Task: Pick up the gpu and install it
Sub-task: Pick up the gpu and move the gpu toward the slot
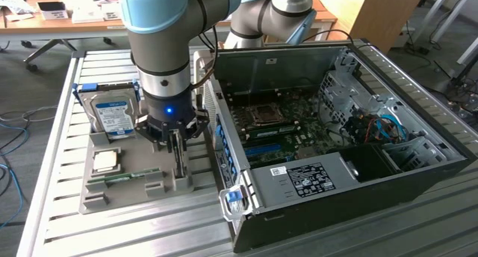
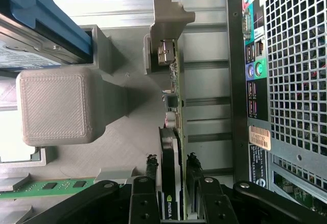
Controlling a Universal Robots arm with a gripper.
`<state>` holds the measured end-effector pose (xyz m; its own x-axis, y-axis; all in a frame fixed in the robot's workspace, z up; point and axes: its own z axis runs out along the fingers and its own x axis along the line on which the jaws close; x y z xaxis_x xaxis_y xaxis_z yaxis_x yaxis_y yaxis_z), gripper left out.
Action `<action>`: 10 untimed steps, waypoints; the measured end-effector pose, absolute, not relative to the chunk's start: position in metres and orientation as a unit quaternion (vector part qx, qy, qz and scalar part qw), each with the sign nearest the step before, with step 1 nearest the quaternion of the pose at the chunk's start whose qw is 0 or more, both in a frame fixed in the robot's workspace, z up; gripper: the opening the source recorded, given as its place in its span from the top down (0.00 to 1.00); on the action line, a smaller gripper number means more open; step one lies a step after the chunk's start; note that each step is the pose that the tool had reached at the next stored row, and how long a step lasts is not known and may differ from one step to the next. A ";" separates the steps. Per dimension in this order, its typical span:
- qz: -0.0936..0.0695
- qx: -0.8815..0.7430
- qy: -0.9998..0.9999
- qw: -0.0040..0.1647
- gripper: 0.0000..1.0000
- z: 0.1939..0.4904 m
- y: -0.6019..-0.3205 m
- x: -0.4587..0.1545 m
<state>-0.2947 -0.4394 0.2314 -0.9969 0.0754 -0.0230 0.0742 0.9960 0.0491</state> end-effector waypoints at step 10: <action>0.024 0.037 0.999 0.012 0.73 0.231 -0.439 -0.295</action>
<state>-0.2947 -0.4394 0.2314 -0.9969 0.0753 -0.0230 0.0741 0.9960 0.0490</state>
